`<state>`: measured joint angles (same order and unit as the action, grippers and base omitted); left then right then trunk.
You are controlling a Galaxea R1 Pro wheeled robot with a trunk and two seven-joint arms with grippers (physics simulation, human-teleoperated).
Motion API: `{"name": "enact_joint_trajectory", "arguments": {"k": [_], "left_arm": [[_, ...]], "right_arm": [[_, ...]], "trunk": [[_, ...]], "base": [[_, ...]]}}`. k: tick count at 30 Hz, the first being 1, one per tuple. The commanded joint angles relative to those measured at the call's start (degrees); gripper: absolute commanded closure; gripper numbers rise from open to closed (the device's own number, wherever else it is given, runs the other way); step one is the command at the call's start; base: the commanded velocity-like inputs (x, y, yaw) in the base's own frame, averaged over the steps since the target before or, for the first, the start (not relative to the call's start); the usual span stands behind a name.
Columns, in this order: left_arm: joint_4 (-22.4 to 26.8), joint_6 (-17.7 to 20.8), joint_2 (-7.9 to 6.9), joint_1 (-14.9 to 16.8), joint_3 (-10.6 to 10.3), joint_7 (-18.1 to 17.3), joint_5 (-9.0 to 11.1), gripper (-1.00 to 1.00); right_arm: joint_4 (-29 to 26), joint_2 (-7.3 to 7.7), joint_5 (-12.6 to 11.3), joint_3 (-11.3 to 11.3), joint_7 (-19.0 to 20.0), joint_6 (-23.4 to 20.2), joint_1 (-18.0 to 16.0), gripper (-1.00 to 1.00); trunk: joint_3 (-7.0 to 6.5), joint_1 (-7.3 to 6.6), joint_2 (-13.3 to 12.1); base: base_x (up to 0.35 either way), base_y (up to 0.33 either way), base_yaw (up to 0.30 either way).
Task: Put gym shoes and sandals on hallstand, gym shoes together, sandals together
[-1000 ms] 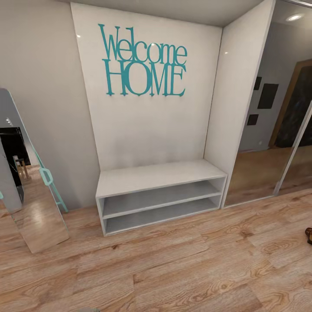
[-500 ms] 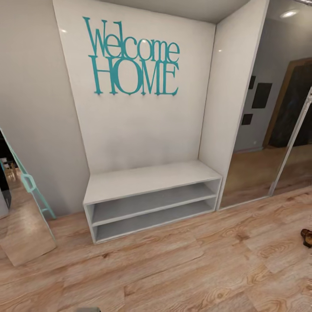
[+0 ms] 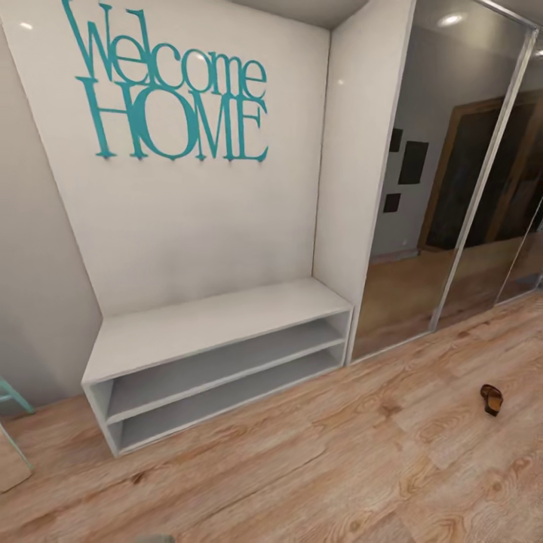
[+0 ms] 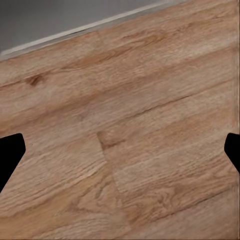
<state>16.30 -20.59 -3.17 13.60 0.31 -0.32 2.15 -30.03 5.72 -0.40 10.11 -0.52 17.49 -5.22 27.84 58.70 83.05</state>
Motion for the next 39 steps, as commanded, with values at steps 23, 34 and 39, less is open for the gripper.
{"name": "enact_joint_trajectory", "arguments": {"k": [23,34,39], "left_arm": [[0.0,-0.2,0.01,0.0,-0.1,0.0,0.2,-1.00],[0.0,-0.2,0.01,0.0,-0.1,0.0,0.2,-1.00],[-0.4,-0.2,0.01,0.0,-0.1,0.0,0.2,-1.00]], "right_arm": [[0.1,-0.01,0.0,0.0,-0.1,0.3,-0.1,-1.00],[0.1,-0.01,0.0,0.0,-0.1,0.3,-0.1,-1.00],[0.1,-0.01,0.0,0.0,-0.1,0.3,-0.1,-1.00]], "trunk": [[1.39,0.02,0.0],[1.92,0.02,0.0],[2.16,0.02,0.0]], "base": [[0.279,-0.158,-0.242],[0.294,-0.183,-0.264],[0.298,-0.198,-0.264]]}}
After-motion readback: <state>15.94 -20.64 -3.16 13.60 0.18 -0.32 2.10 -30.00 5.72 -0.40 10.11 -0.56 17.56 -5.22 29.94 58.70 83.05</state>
